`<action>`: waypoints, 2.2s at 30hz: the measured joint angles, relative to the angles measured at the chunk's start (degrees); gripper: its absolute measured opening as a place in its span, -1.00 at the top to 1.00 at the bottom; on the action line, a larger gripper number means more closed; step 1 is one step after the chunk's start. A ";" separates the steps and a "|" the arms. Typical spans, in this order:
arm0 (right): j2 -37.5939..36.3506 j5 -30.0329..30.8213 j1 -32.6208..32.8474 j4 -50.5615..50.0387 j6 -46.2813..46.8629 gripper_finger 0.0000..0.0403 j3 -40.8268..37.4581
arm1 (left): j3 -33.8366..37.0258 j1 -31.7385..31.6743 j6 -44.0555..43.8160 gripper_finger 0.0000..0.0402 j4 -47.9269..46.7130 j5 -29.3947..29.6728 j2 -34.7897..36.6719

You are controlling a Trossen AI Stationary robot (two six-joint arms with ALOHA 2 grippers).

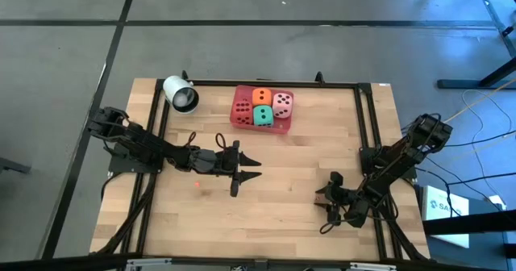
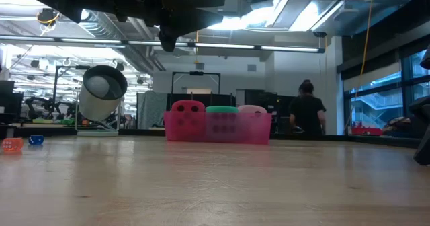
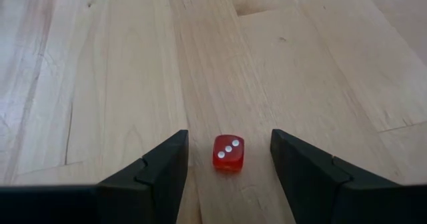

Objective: Pick & Place Dice
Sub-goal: Put the red die into the pink bin

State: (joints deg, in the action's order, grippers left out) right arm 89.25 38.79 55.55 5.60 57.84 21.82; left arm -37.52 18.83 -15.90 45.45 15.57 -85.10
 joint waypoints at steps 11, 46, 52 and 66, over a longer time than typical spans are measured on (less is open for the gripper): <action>0.00 -0.94 -0.01 -0.61 0.33 0.00 -0.02 | 0.00 0.00 -0.07 0.26 -0.02 0.00 0.00; 0.02 -0.35 2.27 -2.57 4.03 0.62 -0.11 | 0.00 -0.02 -0.98 0.28 -0.28 0.00 0.00; -0.03 -0.50 2.32 -2.18 3.41 0.75 -0.11 | 0.00 -0.02 -0.96 0.28 -0.26 -0.02 0.00; -8.94 -5.39 1.73 -2.68 -1.56 0.75 -0.39 | 0.00 -0.02 -3.75 0.29 -0.26 -0.01 0.00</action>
State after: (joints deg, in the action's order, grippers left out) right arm 80.31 33.40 57.28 2.92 56.28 21.43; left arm -37.52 18.81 -19.65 45.19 15.56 -85.10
